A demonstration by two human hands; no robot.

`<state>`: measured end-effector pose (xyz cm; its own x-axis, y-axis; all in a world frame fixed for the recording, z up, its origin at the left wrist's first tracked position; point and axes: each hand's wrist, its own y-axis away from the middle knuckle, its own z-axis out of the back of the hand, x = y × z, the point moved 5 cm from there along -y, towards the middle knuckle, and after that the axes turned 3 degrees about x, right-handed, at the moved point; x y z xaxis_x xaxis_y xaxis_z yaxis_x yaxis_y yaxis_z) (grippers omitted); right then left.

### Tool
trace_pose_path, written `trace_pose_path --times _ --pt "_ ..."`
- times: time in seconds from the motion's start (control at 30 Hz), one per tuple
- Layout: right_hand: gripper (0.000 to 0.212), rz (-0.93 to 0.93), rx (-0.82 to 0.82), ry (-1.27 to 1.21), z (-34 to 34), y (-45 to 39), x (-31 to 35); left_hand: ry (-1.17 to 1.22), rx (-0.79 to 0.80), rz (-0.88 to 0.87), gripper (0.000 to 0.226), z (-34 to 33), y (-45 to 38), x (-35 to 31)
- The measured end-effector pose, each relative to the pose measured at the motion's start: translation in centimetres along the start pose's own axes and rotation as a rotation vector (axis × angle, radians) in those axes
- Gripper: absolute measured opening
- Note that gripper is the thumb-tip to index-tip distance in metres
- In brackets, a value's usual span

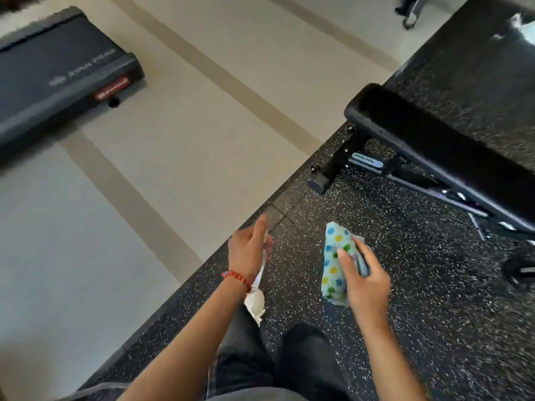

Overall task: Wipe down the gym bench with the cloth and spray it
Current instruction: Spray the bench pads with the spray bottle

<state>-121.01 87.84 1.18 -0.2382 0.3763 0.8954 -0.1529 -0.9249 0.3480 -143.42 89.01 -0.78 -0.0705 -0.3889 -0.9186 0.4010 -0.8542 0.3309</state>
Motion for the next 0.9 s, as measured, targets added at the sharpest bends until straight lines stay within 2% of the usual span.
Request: trace_pose_path --times 0.2,0.37,0.5,0.63,0.9 --pt "0.047 0.008 -0.106 -0.012 0.6 -5.4 1.9 0.026 0.098 0.045 0.072 -4.4 -5.9 -2.6" --pt "0.044 0.008 -0.218 -0.009 3.7 -10.7 2.6 -0.018 0.202 0.027 0.079 -10.5 -10.7 -5.2" --pt "0.046 0.016 -0.250 -0.002 7.2 -16.4 3.5 -0.026 0.228 0.001 0.082 -16.4 -14.7 -7.7" --pt "0.039 0.016 -0.266 -0.051 11.3 -23.1 5.2 -0.087 0.261 -0.043 0.075 -22.9 -18.4 -10.5" --pt "0.040 -0.031 -0.299 -0.070 18.2 -33.5 7.8 -0.068 0.289 -0.019 0.077 -33.0 -23.7 -16.2"
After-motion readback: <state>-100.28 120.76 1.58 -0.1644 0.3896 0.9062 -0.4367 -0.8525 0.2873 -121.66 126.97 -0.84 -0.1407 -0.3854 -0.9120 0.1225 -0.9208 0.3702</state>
